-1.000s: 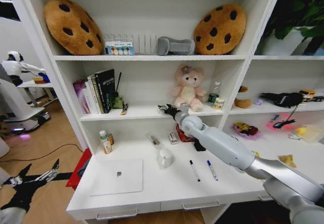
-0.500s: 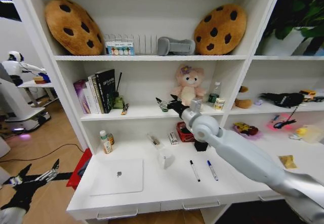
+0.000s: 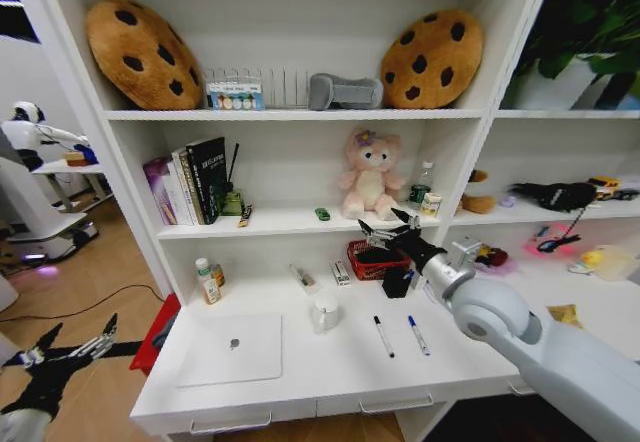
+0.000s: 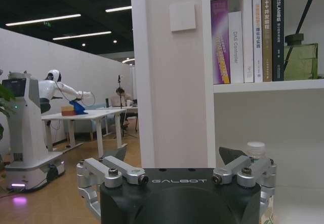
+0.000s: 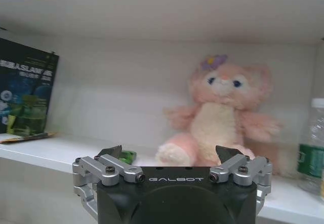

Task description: Organize the objects on the table.

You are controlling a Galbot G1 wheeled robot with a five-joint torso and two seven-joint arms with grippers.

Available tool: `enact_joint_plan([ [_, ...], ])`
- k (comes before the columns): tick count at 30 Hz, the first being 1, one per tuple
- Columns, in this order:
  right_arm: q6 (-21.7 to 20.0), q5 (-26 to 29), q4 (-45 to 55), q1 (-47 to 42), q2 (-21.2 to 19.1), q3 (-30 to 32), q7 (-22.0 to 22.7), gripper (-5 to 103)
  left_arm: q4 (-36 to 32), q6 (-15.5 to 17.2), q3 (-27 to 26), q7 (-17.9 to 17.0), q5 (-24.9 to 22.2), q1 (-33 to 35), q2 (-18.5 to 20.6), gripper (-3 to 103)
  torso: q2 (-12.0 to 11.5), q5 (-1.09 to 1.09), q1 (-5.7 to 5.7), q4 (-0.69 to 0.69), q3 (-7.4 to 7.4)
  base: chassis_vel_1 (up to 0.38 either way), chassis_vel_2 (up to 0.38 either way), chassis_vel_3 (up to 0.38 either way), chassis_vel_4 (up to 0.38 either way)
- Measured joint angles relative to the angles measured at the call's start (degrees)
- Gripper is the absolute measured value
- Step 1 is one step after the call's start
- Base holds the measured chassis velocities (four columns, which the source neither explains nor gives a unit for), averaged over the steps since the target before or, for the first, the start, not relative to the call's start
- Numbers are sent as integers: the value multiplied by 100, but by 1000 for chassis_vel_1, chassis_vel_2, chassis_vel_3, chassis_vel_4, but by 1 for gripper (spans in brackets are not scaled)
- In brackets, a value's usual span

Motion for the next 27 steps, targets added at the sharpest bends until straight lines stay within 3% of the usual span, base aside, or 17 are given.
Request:
enact_joint_plan([
  [1,1,33,-76,-294,33,294,-15,100,0,0,0,0,0,0,0,100,1,-2,0,-1,0,0,0,0,0],
  [8,-86,418,-497,-1034,225,797,74,100,0,0,0,1,0,0,0,100,0,-2,0,-1,0,0,0,0,0],
  [18,-518,950,-785,-1382,499,829,324,100,0,0,0,1,0,0,0,100,0,-2,1,-1,0,0,0,0,0],
  [22,-1182,1280,-718,-1401,605,605,573,100,0,0,-1,1,0,0,0,100,0,-2,1,-2,0,0,0,0,0],
  [26,-2401,1916,-706,-978,745,223,1186,100,0,0,0,1,0,0,0,100,0,-4,0,0,0,0,0,0,0],
  [27,-2401,1916,-706,-978,745,223,1186,100,0,0,0,1,0,0,0,100,0,-4,0,0,0,0,0,0,0],
])
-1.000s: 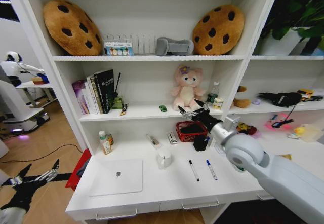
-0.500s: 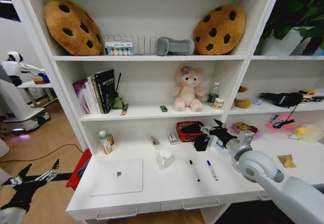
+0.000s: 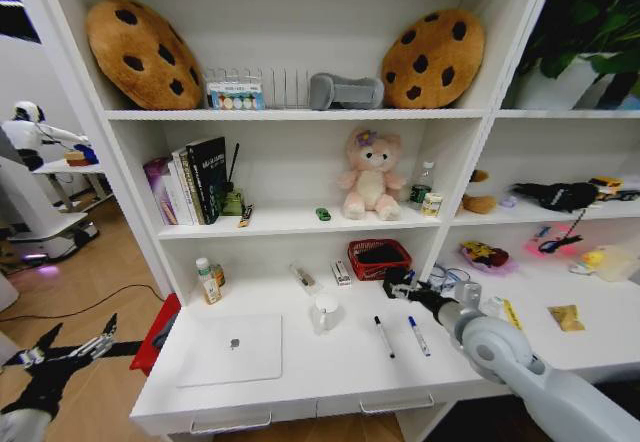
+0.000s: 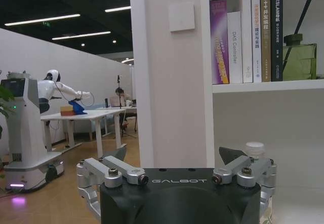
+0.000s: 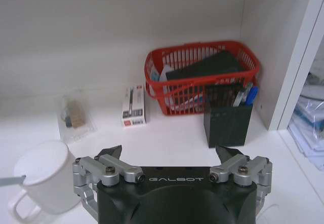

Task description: Organize the objects on the table.

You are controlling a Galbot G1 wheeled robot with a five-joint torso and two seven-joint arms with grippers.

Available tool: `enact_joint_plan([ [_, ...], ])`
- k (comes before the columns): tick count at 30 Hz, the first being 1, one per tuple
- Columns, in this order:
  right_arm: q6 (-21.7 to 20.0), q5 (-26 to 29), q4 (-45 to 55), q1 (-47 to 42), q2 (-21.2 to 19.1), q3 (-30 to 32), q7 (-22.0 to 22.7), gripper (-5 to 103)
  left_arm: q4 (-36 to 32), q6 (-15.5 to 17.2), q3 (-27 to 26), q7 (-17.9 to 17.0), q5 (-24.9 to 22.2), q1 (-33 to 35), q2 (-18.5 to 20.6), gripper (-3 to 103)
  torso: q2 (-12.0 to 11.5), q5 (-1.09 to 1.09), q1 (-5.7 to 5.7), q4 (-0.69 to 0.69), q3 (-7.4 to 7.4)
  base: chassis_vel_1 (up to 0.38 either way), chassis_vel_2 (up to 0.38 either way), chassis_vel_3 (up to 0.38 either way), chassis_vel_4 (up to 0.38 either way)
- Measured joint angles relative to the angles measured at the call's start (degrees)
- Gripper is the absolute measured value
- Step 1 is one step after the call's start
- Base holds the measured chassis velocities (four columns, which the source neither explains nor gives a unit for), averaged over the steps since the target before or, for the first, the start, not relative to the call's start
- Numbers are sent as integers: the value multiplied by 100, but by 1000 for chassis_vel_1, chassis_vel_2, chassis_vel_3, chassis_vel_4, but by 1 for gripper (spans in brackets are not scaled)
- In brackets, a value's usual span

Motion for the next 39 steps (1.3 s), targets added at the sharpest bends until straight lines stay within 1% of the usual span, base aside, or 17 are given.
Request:
enact_joint_plan([
  [1,-261,93,-124,185,91,-156,117,100,0,0,0,0,0,0,0,100,0,1,0,0,0,0,0,0,0],
  [2,-348,115,-182,256,124,-219,141,100,0,0,0,0,0,0,0,100,0,2,0,0,0,0,0,0,0],
  [3,-348,115,-182,256,124,-219,141,100,0,0,0,0,0,0,0,100,0,2,0,0,0,0,0,0,0],
  [6,-698,244,-395,449,186,-411,189,100,0,0,0,0,0,0,0,100,0,1,0,0,1,0,0,0,0],
  [9,-779,311,-628,560,218,-544,130,100,0,0,0,0,0,0,0,100,0,1,0,0,1,0,0,0,0],
  [13,-790,329,-851,702,284,-696,44,100,0,0,0,0,0,0,0,100,0,2,0,0,1,0,0,0,0],
  [15,-790,325,-1085,909,364,-922,-47,100,0,0,0,0,0,0,0,100,0,2,1,0,1,0,0,0,0],
  [18,-789,319,-1178,1023,390,-1039,-89,100,0,0,0,0,0,0,0,100,-1,2,0,0,1,0,0,0,0],
  [20,-777,304,-1375,1269,486,-1324,-128,100,0,0,0,0,0,0,0,100,0,2,0,0,1,0,0,0,0],
  [26,-763,278,-1516,1328,579,-1455,-134,100,0,0,0,0,0,0,0,100,0,1,0,0,0,0,0,0,0],
  [32,-752,116,-1721,1330,716,-1594,-141,100,0,0,0,0,0,0,0,100,0,2,0,0,0,0,0,0,0],
  [33,-749,64,-1765,1340,724,-1630,-161,102,0,0,0,0,0,0,0,100,0,3,1,0,0,0,0,0,0],
  [34,-746,2,-1808,1354,723,-1657,-212,97,0,0,0,0,0,0,0,100,0,1,1,0,0,0,0,0,0],
  [35,-746,2,-1808,1354,723,-1657,-212,97,0,0,0,0,0,0,0,100,0,1,1,0,0,0,0,0,0],
  [36,-744,-34,-1842,1369,717,-1678,-263,92,0,0,0,0,0,0,0,100,0,2,0,0,0,0,0,0,0],
  [37,-743,-42,-1867,1388,709,-1701,-290,82,0,0,0,0,0,0,0,100,0,2,0,0,0,0,0,0,0],
  [39,-742,-43,-1880,1404,704,-1717,-292,82,0,0,0,0,0,0,0,100,-1,2,0,0,0,0,0,0,0],
])
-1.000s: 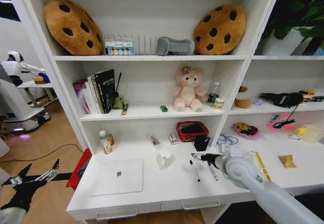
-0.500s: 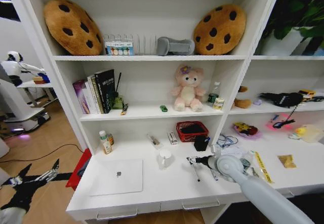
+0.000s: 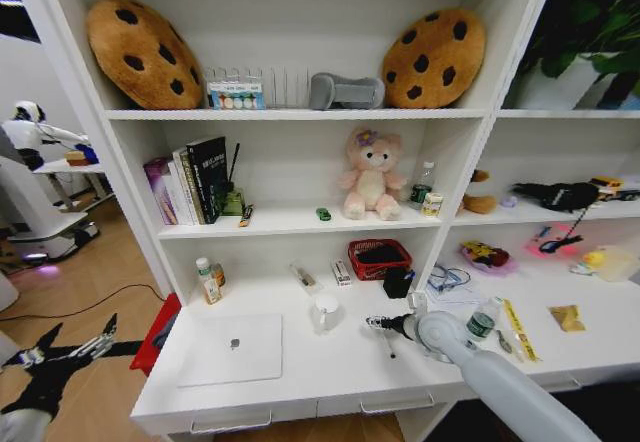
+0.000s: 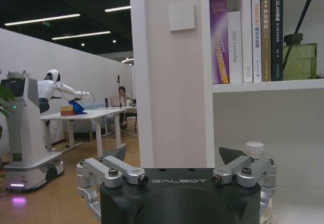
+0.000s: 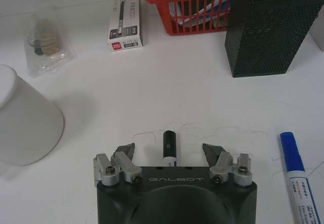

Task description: Organize the objects on the table.

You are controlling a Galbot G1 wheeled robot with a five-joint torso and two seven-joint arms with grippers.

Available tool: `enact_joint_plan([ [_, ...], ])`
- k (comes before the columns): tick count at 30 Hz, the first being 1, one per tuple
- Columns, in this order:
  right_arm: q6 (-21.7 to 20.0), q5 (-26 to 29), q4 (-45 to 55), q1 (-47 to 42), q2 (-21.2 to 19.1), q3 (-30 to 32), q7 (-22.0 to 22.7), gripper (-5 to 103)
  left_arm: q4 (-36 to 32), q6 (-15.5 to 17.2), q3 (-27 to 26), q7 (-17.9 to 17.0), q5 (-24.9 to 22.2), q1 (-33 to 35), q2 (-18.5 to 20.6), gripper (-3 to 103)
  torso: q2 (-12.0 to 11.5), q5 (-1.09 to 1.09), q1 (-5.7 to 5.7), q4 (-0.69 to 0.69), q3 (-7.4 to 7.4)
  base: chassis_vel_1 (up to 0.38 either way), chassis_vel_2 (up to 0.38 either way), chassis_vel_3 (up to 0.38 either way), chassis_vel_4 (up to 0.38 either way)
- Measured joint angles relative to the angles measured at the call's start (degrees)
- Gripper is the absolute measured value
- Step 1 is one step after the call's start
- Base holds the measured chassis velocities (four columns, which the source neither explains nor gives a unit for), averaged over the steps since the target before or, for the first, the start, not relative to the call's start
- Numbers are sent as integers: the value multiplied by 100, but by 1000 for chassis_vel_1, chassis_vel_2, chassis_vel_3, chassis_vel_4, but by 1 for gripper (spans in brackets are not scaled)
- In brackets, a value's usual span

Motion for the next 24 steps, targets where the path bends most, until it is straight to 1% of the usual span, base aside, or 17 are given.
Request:
enact_joint_plan([
  [1,1,0,-6,8,0,-9,0,76,0,0,0,0,0,0,0,100,0,0,0,0,0,0,0,0,0],
  [2,1,0,-6,8,0,-9,0,76,0,0,0,0,0,0,0,100,0,0,0,0,0,0,0,0,0],
  [3,2,-1,-24,17,7,-25,42,66,0,0,0,0,0,0,0,100,0,0,0,0,0,0,0,0,0],
  [5,3,-2,-34,20,15,-30,73,66,0,0,0,0,0,0,0,100,0,0,0,0,0,0,0,0,0],
  [6,6,-14,-66,30,34,-45,121,60,0,0,0,0,0,0,0,100,0,0,0,0,0,0,0,0,0],
  [7,6,-14,-66,30,34,-45,121,60,0,0,0,0,0,0,0,100,0,0,0,0,0,0,0,0,0],
  [8,11,-27,-94,36,53,-53,142,49,0,0,0,0,0,0,0,100,0,-1,0,0,-1,0,0,0,0],
  [9,16,-39,-109,36,73,-56,168,44,0,0,0,0,0,0,0,100,0,-1,0,0,-1,0,0,0,0],
  [10,16,-39,-109,36,73,-56,168,44,0,0,0,0,0,0,0,100,0,-1,0,0,-1,0,0,0,0],
  [12,19,-51,-105,19,120,-56,214,33,0,0,0,0,0,0,0,100,1,-1,0,0,-1,0,0,0,0],
  [13,19,-51,-105,19,120,-56,214,33,0,0,0,0,0,0,0,100,1,-1,0,0,-1,0,0,0,0],
  [15,20,-56,-96,7,150,-56,239,27,0,0,0,0,0,0,0,100,0,-1,0,0,-1,0,0,0,0],
  [16,20,-56,-87,0,165,-55,254,22,0,0,0,0,0,0,0,100,1,-1,0,0,-1,0,0,0,0],
  [17,19,-49,-46,-19,165,-48,258,10,0,0,0,0,0,0,0,100,0,1,0,0,-1,0,0,0,0],
  [21,14,-54,61,-47,97,45,205,10,0,0,0,0,0,0,0,100,0,2,0,0,0,0,0,0,0],
  [23,13,-221,140,-78,64,117,141,10,0,0,0,0,0,0,0,100,0,1,0,0,0,0,0,0,0],
  [24,42,-577,233,-128,28,196,54,10,0,0,0,0,0,0,0,100,0,1,0,1,0,0,0,0,0],
])
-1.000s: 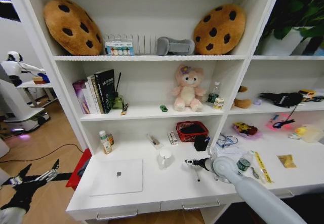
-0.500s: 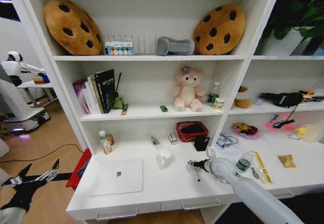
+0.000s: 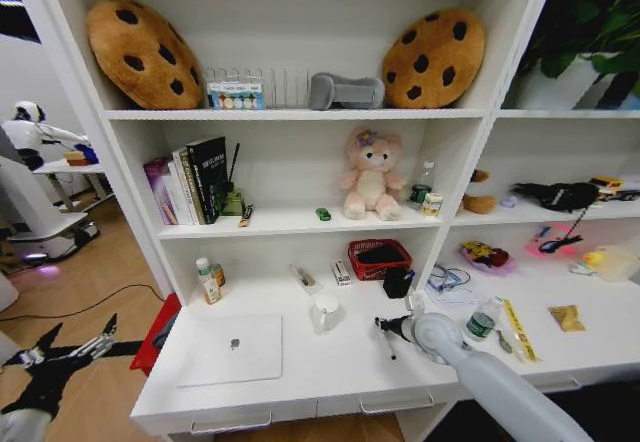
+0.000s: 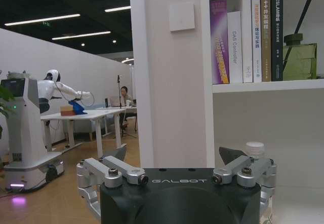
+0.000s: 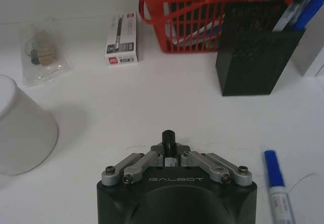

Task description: Organize the objects on the table.

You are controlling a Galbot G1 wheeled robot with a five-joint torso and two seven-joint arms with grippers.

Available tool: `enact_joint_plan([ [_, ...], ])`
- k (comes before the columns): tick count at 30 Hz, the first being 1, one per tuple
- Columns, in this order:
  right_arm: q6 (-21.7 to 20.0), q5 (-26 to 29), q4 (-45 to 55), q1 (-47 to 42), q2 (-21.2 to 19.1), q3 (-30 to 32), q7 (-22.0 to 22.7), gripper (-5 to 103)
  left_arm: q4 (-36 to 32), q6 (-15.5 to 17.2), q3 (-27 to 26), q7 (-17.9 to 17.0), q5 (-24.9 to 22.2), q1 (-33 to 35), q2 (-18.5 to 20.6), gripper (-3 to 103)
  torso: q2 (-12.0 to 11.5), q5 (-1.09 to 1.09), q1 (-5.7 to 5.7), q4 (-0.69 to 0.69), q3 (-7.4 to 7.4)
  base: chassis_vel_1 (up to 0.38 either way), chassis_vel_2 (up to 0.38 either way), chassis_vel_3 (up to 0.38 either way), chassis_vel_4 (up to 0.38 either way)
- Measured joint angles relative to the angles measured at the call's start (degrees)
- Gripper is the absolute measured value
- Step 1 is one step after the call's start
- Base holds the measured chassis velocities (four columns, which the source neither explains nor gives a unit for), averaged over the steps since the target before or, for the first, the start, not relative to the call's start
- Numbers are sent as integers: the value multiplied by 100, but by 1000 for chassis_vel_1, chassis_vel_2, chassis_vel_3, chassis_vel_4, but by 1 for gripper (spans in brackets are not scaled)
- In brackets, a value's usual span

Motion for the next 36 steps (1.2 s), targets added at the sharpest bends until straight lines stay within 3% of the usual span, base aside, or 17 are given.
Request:
enact_joint_plan([
  [1,198,-515,100,-70,-26,102,-126,10,0,0,0,0,0,0,0,100,0,0,0,-1,0,0,0,0,0],
  [2,198,-515,100,-70,-26,102,-126,10,0,0,0,0,0,0,0,100,0,0,0,-1,0,0,0,0,0],
  [5,1027,-1834,191,-182,-34,291,-486,10,0,0,0,0,0,0,0,100,0,-1,0,-2,0,0,0,0,0],
  [6,1027,-1834,191,-182,-34,291,-486,10,0,0,0,0,0,0,0,100,0,-1,0,-2,0,0,0,0,0],
  [8,1711,-2873,70,-177,-3,324,-685,10,0,0,0,0,0,0,0,100,0,-2,0,-1,0,0,0,0,0],
  [9,1711,-2873,70,-177,-3,324,-685,10,0,0,0,0,0,0,0,100,0,-2,0,-1,0,0,0,0,0],
  [10,1998,-3268,-43,-145,26,321,-721,10,1,0,0,-2,0,0,0,100,1,-1,0,-2,0,0,0,0,0],
  [14,2228,-3553,-154,-103,59,312,-736,10,0,0,0,-2,0,0,0,100,0,-1,0,-2,0,0,0,0,0],
  [16,2785,-4063,-453,36,180,271,-757,10,0,0,0,0,0,0,0,100,0,0,0,-2,0,0,0,0,0],
  [17,2785,-4063,-453,36,180,271,-757,10,0,0,0,0,0,0,0,100,0,0,0,-2,0,0,0,0,0],
  [19,3534,-4344,-1027,372,455,202,-953,10,0,0,0,0,0,0,0,100,0,0,0,0,0,0,0,0,0],
  [20,3534,-4344,-1027,372,455,202,-953,10,0,0,0,0,0,0,0,100,0,0,0,0,0,0,0,0,0],
  [22,3946,-4485,-1433,664,664,95,-1177,10,0,0,0,0,0,0,0,100,0,-1,0,-1,0,0,0,0,0],
  [36,4480,-4607,-2589,1521,1057,-297,-1365,10,0,0,0,0,0,0,0,100,0,0,0,-1,0,0,0,0,0],
])
